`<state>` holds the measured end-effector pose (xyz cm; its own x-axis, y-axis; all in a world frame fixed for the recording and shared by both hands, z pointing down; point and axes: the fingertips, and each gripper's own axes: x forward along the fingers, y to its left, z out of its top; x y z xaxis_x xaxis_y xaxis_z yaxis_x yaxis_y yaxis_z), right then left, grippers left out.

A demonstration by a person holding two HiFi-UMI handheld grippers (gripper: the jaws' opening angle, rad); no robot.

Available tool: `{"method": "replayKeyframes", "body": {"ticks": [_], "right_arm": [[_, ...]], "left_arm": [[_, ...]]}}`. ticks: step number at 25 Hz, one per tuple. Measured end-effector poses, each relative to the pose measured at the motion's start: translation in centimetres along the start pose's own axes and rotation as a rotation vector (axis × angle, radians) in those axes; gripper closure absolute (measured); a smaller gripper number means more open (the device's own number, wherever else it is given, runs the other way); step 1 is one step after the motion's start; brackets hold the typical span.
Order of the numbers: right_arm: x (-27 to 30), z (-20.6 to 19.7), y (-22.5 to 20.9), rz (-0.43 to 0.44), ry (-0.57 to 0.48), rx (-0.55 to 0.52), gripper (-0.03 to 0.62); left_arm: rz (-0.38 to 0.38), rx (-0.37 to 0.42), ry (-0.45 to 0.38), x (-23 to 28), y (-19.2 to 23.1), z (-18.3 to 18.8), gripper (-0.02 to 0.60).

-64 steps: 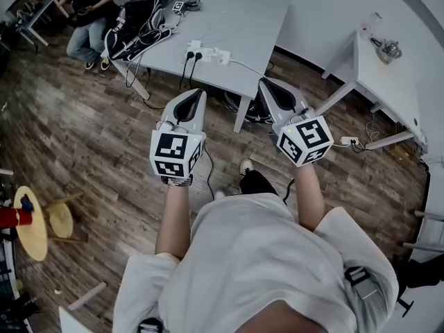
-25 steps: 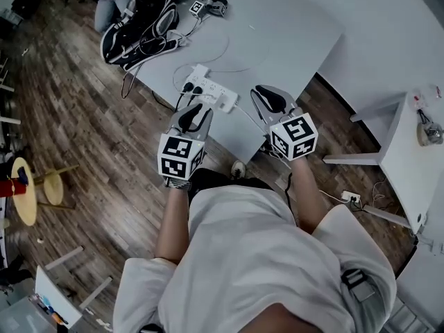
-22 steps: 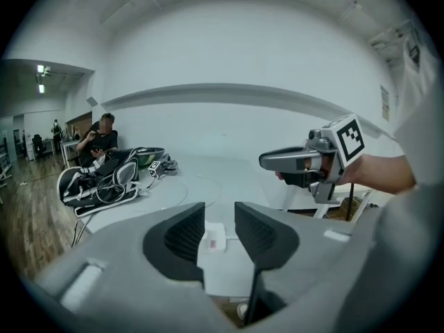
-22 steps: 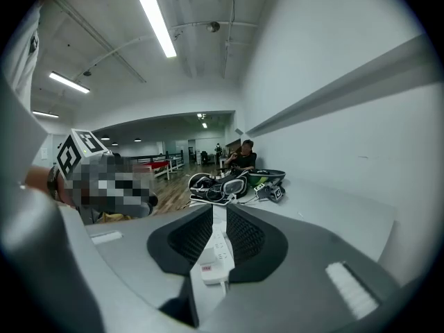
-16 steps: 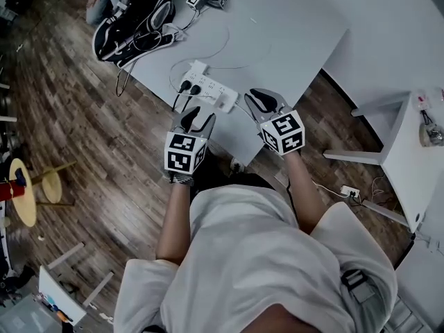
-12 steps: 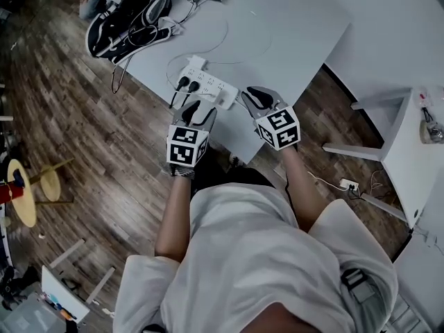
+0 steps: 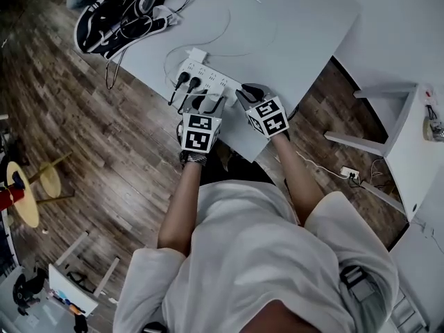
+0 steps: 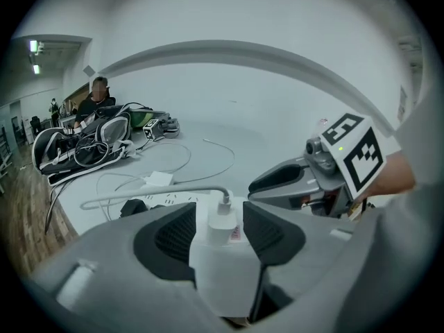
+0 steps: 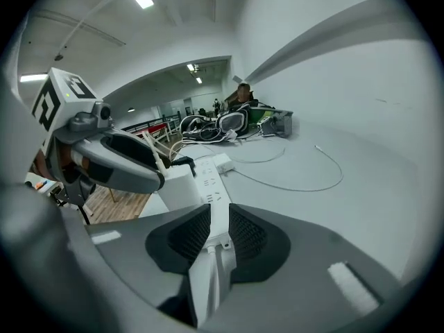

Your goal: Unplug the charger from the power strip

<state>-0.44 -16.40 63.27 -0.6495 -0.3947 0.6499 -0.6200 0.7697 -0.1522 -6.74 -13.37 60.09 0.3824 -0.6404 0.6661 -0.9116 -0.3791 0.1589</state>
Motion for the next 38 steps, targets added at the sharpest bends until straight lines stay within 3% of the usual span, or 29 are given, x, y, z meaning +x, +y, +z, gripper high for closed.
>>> {"method": "replayKeyframes", "body": {"ticks": [8,10,14,21,26,29,38], "right_arm": [[2.1,-1.7,-0.6,-0.019,0.019,0.055,0.53],[2.1,-1.6,-0.8,-0.03,0.006,0.081,0.537],[2.1,-1.7,-0.8,-0.035,0.007,0.092,0.542],[2.1,-1.7,-1.0,-0.024,0.002,0.101,0.548],[2.0,-1.6,-1.0,-0.021,-0.005,0.134,0.549],[2.1,-1.6,-1.0,-0.024,-0.006,0.135,0.549],[2.1,-1.6,-1.1,-0.003,-0.013,0.153,0.553]], "left_arm": [[0.026,0.003,0.017,2.5,0.5,-0.8,0.379],[0.027,0.004,0.007,2.8,0.5,-0.7,0.42],[0.048,0.002,-0.003,3.0,0.4,-0.4,0.431],[0.029,-0.057,-0.015,3.0,0.7,-0.3,0.431],[0.092,0.096,0.009,3.2,0.2,0.0,0.439],[0.095,0.113,0.024,3.3,0.1,-0.1,0.439],[0.013,-0.097,-0.022,3.0,1.1,0.0,0.434]]}}
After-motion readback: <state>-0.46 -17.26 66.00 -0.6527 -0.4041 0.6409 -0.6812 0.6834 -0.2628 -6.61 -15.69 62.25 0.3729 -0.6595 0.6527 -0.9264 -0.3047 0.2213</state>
